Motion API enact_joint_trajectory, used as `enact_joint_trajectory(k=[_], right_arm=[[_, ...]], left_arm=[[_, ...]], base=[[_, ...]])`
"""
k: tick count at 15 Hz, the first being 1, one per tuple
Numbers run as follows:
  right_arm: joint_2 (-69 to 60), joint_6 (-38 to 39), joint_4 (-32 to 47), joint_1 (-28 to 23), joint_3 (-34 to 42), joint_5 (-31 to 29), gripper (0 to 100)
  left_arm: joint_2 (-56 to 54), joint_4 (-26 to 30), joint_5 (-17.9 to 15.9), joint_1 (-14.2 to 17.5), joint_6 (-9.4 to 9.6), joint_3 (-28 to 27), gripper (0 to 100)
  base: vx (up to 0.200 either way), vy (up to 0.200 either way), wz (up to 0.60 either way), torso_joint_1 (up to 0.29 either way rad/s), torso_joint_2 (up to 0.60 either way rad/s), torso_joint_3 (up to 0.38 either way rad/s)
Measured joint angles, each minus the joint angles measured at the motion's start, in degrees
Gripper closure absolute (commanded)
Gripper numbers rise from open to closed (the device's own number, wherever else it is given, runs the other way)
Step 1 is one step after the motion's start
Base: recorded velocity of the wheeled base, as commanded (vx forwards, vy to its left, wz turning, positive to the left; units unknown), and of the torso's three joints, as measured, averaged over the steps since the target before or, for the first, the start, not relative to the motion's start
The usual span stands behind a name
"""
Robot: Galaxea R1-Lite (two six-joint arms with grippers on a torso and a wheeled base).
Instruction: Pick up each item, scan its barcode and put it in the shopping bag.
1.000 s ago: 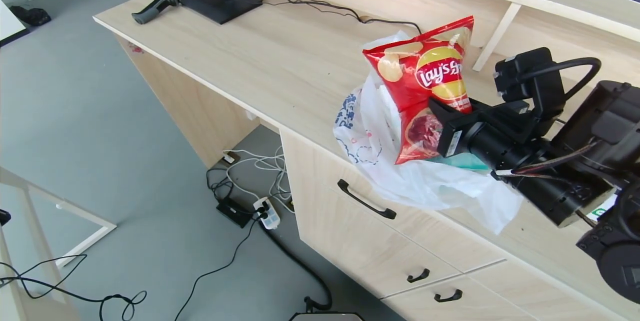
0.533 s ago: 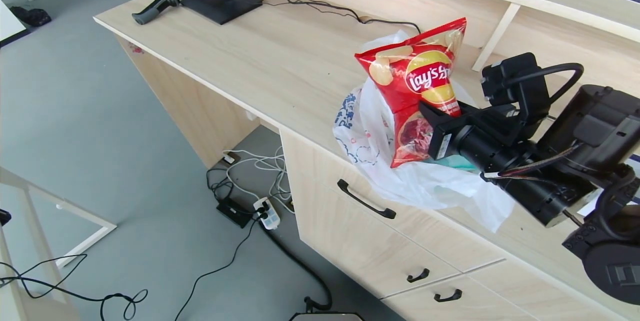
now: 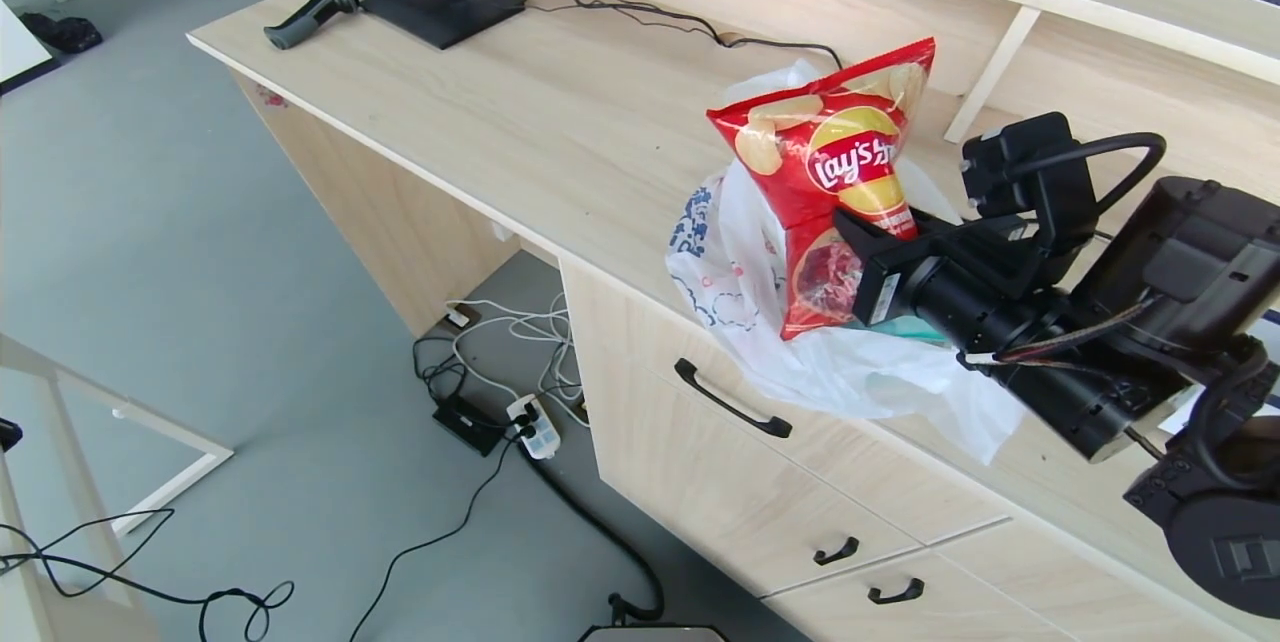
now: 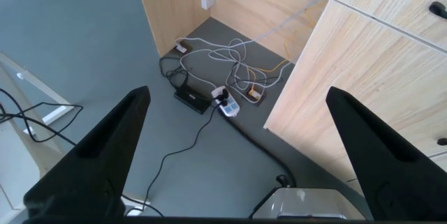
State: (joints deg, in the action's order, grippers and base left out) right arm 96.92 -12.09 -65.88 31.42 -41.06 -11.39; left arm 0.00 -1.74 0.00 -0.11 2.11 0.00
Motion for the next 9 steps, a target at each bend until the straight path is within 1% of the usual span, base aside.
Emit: enact_joint_trajectory(k=[3, 4, 9], right_arm=[[0.1, 0.8, -0.4, 0.1, 0.2, -0.2, 100], [0.1, 0.8, -0.4, 0.1, 0.3, -0.2, 0], [0.6, 1.0, -0.1, 0.1, 0.4, -0.2, 0]], left_arm=[[0.0, 0.0, 0.0, 0.0, 0.0, 0.0, 0], [0.0, 0.0, 0.0, 0.0, 0.0, 0.0, 0], [0.0, 0.0, 0.0, 0.0, -0.09, 0.0, 0]], base=[[0.0, 0.0, 0.0, 0.0, 0.0, 0.0], [0.0, 0.0, 0.0, 0.0, 0.0, 0.0], [0.0, 0.0, 0.0, 0.0, 0.0, 0.0]])
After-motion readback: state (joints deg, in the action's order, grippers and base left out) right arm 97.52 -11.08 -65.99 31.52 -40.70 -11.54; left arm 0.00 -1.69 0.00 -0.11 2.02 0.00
